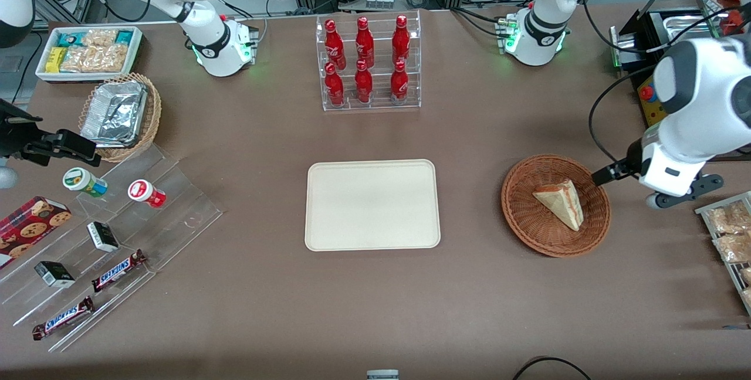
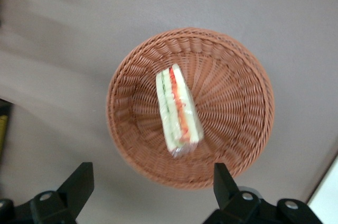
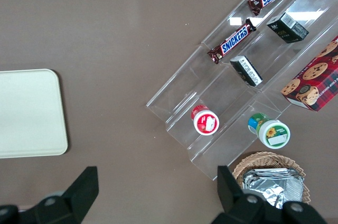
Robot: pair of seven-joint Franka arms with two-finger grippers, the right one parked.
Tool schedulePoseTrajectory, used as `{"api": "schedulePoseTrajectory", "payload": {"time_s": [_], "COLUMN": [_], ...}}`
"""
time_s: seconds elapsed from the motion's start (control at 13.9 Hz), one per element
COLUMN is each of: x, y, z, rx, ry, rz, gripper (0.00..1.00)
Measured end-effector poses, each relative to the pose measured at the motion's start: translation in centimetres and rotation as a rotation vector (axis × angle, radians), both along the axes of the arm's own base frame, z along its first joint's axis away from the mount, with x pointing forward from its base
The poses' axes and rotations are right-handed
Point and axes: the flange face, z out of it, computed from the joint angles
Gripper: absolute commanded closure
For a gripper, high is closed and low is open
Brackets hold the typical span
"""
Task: Place sandwich from basket to tray
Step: 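Move the left gripper over the sandwich in the wicker basket, then lower the left gripper and close it on the wrapped sandwich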
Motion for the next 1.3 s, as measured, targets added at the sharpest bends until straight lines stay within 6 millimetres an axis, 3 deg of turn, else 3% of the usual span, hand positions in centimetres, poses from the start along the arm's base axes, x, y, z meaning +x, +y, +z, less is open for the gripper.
{"api": "schedulePoseTrajectory", "payload": {"time_s": [0.29,0.5,1.15,1.23,1.3], "x": [-1.7,-3.0,-3.7,-4.0,-4.3], "y": [-0.6,-1.4,-2.8,-2.8,-2.6], "z": [-6.0,-9.1,-14.8,-15.6,-16.3], "rx": [-0.008,-0.014,-0.02,-0.021,-0.02], "ry": [-0.089,-0.108,-0.113,-0.115,-0.113], "rz": [0.101,0.115,0.129,0.131,0.134], "gripper": [0.0,0.0,0.01,0.11,0.31]}}
